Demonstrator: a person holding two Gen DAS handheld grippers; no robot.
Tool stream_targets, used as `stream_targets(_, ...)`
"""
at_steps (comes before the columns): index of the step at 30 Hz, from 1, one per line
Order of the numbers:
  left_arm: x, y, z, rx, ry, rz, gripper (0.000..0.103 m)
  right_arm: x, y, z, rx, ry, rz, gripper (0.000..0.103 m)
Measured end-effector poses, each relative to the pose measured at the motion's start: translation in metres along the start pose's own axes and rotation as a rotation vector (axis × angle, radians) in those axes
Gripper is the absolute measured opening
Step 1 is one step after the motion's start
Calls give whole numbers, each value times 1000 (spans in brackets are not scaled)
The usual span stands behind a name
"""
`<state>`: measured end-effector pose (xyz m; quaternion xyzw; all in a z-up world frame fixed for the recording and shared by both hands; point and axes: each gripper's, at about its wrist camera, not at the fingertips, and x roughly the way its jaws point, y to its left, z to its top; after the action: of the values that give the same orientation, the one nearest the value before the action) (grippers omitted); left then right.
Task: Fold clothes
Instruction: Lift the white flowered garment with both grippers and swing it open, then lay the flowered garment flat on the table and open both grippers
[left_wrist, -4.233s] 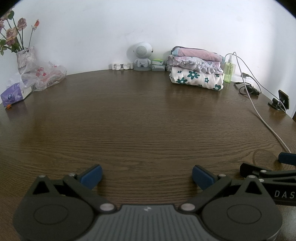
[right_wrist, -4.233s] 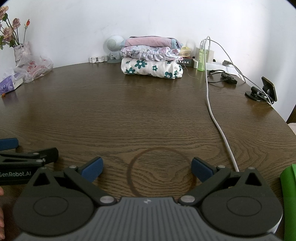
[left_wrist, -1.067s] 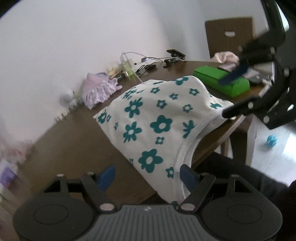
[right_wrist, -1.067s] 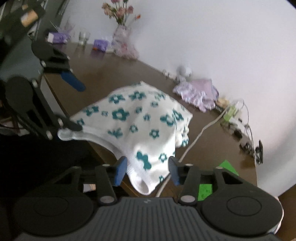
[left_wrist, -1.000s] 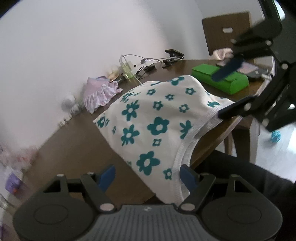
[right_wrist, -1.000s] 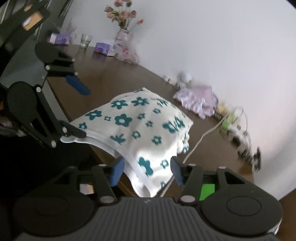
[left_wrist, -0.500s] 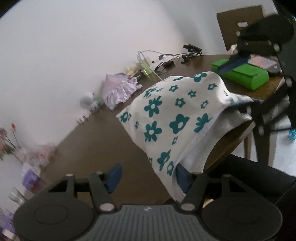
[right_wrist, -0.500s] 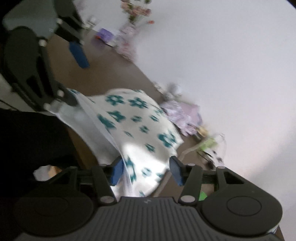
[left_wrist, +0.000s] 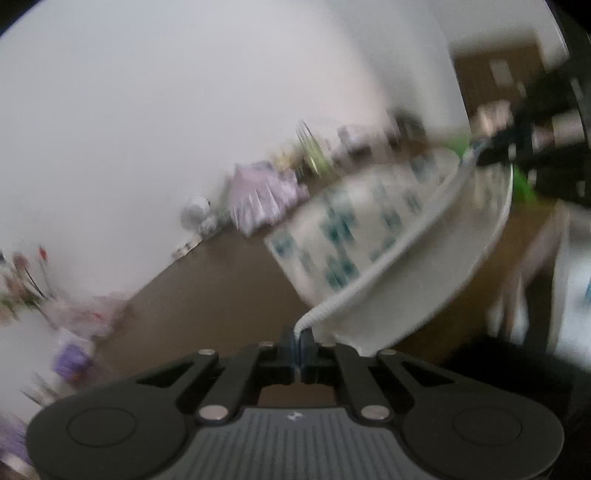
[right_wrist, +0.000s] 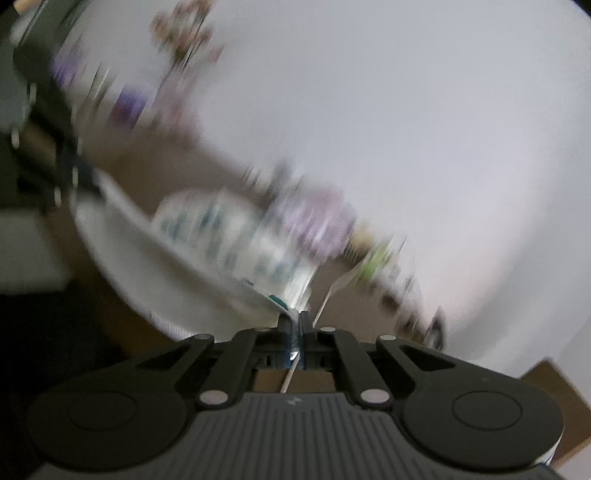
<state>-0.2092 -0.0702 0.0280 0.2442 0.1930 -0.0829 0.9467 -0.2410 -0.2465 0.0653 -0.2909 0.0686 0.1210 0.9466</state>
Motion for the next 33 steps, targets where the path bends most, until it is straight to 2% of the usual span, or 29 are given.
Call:
stream_targets(1, -6, 20, 15, -63, -49, -23, 1, -2, -11, 16, 11, -55, -16, 2)
stream_targets(4, -43, 97, 78, -166, -263, -34, 1, -13, -61, 89, 0, -230, -24, 2)
stream_targets(6, -78, 142, 120, -156, -419, 26, 1, -29, -94, 144, -42, -373, -48, 2)
stream_targets(8, -116, 186, 161, -138, -556, 43, 1, -48, -122, 194, -87, -497, -90, 2)
stream_targets(9, -127, 201, 179, -136, -585, 47, 1, -53, -135, 217, -88, -526, -91, 2)
stream_targets(12, -147, 234, 219, -114, -640, 68, 1, -49, -152, 263, -160, -527, -136, 2)
stream_targets(16, -148, 254, 246, -63, -654, 106, 1, -57, -183, 291, -49, -595, -81, 2)
stream_targets(18, -135, 269, 253, -82, -654, 60, 1, -35, -191, 300, -15, -577, -56, 2)
stream_targets(21, -69, 294, 268, -119, -549, 32, 1, 42, -195, 312, 18, -455, -3, 2)
stream_targets(23, 3, 306, 272, -157, -430, 15, 3, 118, -191, 311, 48, -330, 25, 2)
stream_targets(24, 40, 311, 274, -175, -371, 8, 7, 167, -187, 306, 69, -238, 37, 3)
stream_targets(25, 83, 313, 270, -194, -309, 9, 20, 216, -182, 300, 89, -146, 49, 4)
stream_targets(26, 130, 313, 263, -222, -230, 26, 46, 265, -177, 294, 109, -54, 60, 8)
stream_targets(27, 169, 310, 253, -247, -132, 53, 60, 306, -170, 284, 123, 47, 67, 30)
stream_targets(28, 209, 304, 237, -263, 9, 76, 71, 334, -161, 266, 127, 161, 66, 46)
stream_targets(29, 237, 297, 219, -264, 134, 72, 65, 363, -152, 249, 132, 274, 65, 56)
stream_targets(30, 249, 290, 199, -271, 208, 31, 63, 378, -144, 230, 143, 345, 94, 56)
stream_targets(31, 246, 282, 178, -293, 235, -32, 61, 373, -139, 210, 162, 360, 162, 56)
stream_targets(33, 241, 267, 135, -336, 290, -158, 61, 358, -129, 171, 222, 411, 263, 70)
